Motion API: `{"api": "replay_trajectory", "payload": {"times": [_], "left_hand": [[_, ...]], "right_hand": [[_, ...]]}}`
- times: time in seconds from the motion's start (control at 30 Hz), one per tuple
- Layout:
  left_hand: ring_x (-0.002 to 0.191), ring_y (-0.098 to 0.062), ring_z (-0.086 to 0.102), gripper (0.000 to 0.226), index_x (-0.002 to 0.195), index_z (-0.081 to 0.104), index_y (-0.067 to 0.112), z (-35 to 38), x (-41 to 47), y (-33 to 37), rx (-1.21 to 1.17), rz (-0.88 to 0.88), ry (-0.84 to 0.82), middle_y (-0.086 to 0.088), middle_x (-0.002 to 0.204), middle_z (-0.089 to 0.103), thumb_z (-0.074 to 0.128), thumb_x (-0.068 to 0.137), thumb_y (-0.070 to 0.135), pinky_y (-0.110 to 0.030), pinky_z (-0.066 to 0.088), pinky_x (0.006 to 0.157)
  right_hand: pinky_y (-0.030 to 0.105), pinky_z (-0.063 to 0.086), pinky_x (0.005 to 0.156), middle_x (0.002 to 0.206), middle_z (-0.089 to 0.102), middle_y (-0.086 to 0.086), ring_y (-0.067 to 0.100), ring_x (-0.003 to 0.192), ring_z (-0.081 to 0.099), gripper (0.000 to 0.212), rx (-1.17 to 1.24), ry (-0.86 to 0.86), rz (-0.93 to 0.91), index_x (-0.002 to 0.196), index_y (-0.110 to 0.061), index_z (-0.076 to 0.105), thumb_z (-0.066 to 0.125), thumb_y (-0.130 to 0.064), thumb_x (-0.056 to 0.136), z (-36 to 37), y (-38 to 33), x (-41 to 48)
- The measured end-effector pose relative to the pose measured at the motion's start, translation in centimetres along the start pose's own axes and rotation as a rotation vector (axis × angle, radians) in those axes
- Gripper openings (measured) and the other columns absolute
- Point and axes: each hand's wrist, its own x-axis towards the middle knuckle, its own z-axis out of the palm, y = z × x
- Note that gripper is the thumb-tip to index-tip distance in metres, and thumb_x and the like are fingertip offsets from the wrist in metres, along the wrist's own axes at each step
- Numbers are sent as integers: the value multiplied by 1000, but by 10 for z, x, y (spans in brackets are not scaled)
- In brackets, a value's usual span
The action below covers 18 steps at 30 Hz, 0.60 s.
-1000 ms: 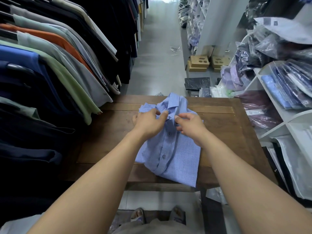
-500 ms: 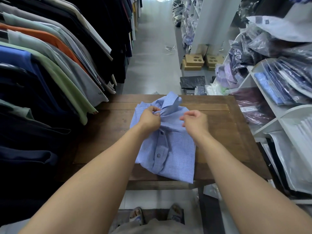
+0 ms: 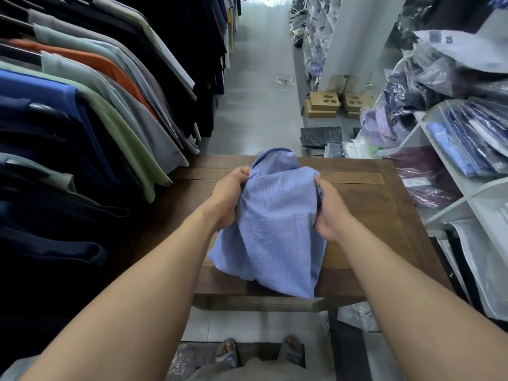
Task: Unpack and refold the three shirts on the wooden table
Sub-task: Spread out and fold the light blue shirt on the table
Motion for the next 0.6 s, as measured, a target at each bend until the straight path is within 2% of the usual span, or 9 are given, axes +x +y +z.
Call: {"api": "replay_trajectory", "payload": {"times": [0.07, 0.17, 0.23, 0.33, 0.4, 0.47, 0.5, 0.57, 0.6], "left_hand": [[65, -16, 48, 25, 75, 53, 17, 1, 1, 2, 39, 29, 58, 0, 72, 55, 40, 90, 2, -28, 38, 59], [77, -13, 51, 22, 91, 59, 20, 4, 8, -1, 278, 75, 182, 3, 90, 64, 40, 97, 10, -23, 37, 62], [112, -21, 48, 32, 125, 56, 26, 6, 14, -7, 565, 34, 248, 0, 129, 56, 40, 98, 22, -27, 37, 84], [135, -32, 27, 48, 142, 41, 27, 14, 14, -6, 744, -92, 400, -11, 147, 35, 41, 97, 43, -41, 29, 107], [132, -35, 38, 61, 139, 46, 20, 19, 14, -1, 663, -40, 451, -14, 144, 43, 39, 96, 62, -43, 33, 108], [117, -31, 54, 72, 126, 57, 18, 24, 11, 6, 553, -22, 273, -9, 134, 56, 36, 91, 76, -40, 44, 96], [107, -28, 59, 69, 112, 62, 20, 28, 8, 10, 468, -48, 153, -7, 125, 61, 37, 88, 80, -37, 48, 90], [93, -26, 65, 52, 87, 59, 24, 33, 3, 14, 328, -152, 31, -5, 101, 64, 50, 87, 75, -38, 55, 86], [94, -27, 67, 44, 85, 57, 24, 34, 3, 14, 321, -174, 26, -4, 94, 63, 58, 87, 67, -41, 57, 88]], "right_hand": [[38, 54, 83, 109, 71, 10, 24, 95, 69, 41, 3, -151, 3, 117, -7, 69, 63, -36, 89, 1, -2, -5], [37, 51, 71, 99, 67, 10, 22, 82, 67, 26, -2, -203, -60, 109, -11, 61, 67, -22, 87, 6, -5, -12], [38, 55, 74, 100, 72, 7, 22, 86, 69, 21, -5, -64, -159, 107, -20, 66, 73, -19, 87, 14, -4, -18], [38, 55, 73, 90, 71, 2, 20, 78, 64, 23, -130, 74, -340, 98, -33, 65, 77, -17, 86, 22, 2, -26], [45, 58, 74, 84, 66, 5, 23, 75, 61, 18, -214, 46, -378, 91, -27, 66, 77, -16, 82, 29, 6, -36], [58, 59, 79, 82, 64, 8, 25, 77, 62, 18, -329, 0, -382, 82, -25, 66, 80, -26, 71, 34, 12, -43], [56, 59, 78, 80, 63, 7, 24, 77, 62, 19, -381, -42, -384, 79, -26, 66, 80, -30, 67, 36, 16, -45], [37, 57, 68, 73, 63, 3, 15, 71, 60, 17, -452, -174, -375, 77, -25, 67, 82, -23, 72, 41, 21, -54], [27, 52, 64, 70, 63, 1, 11, 66, 60, 17, -469, -230, -352, 78, -22, 67, 82, -15, 77, 43, 23, -59]]}}
